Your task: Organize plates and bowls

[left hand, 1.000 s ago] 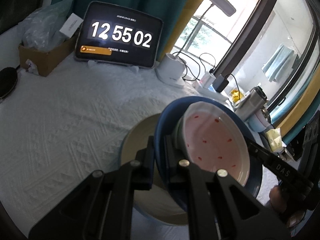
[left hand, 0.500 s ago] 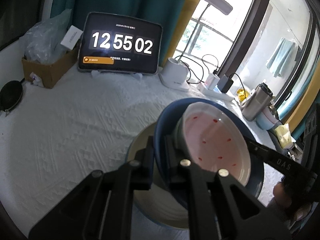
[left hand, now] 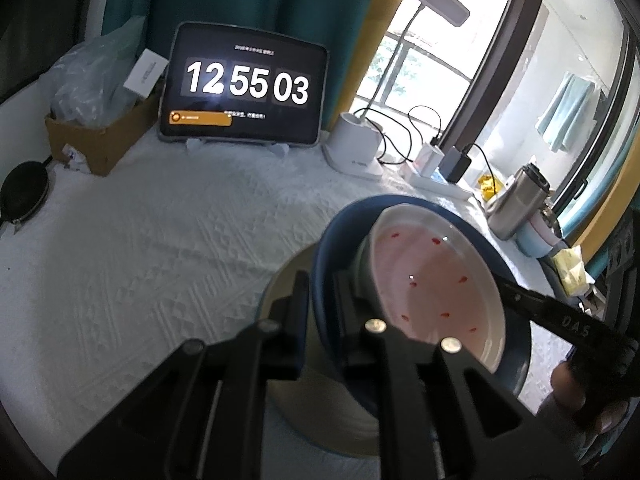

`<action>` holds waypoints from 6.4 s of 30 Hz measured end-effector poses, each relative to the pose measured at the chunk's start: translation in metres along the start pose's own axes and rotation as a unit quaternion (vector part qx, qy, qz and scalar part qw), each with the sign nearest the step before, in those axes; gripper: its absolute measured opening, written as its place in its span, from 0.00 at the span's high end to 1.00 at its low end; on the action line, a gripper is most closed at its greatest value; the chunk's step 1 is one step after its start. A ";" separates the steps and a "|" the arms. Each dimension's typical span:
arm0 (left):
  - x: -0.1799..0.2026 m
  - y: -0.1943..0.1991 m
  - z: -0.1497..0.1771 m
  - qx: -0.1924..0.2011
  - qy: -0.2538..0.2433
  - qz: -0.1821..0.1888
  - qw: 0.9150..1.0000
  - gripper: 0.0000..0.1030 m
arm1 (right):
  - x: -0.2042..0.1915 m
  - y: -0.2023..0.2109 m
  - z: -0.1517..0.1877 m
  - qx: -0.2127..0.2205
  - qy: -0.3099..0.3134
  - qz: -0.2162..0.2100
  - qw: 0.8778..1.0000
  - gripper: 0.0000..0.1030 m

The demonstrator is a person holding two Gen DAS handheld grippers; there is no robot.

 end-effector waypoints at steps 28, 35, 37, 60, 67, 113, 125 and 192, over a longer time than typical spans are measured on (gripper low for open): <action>0.002 0.020 -0.004 0.041 -0.024 -0.081 0.996 0.79 | 0.016 0.029 -0.003 0.026 0.028 0.021 0.999 0.50; 0.011 0.046 -0.015 0.079 -0.041 -0.084 0.992 0.49 | 0.014 0.045 -0.005 0.047 0.040 0.028 0.998 0.50; 0.016 0.051 -0.014 0.081 -0.048 -0.081 0.992 0.49 | 0.013 0.052 -0.006 0.054 0.045 0.030 0.997 0.50; 0.068 0.111 0.017 0.140 -0.110 -0.034 0.983 0.45 | 0.026 0.135 0.011 0.109 0.058 0.053 0.991 0.48; 0.082 0.142 0.023 0.191 -0.114 -0.006 0.975 0.21 | 0.036 0.173 0.022 0.144 0.066 0.088 0.983 0.48; 0.101 0.214 0.064 0.322 -0.127 -0.015 0.938 0.07 | 0.056 0.280 0.064 0.309 0.103 0.192 0.926 0.48; 0.100 0.214 0.065 0.315 -0.124 -0.015 0.941 0.07 | 0.053 0.277 0.063 0.306 0.104 0.183 0.929 0.48; 0.095 0.209 0.068 0.304 -0.121 -0.015 0.945 0.06 | 0.051 0.266 0.066 0.293 0.103 0.178 0.934 0.48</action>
Point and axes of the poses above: each gripper's, at about its wrist camera, not at the fingertips, and y roughly against the way its jaws point, x to its right, z to its underside, the point moved 6 cm from there along -y, roughly the way its jaws point
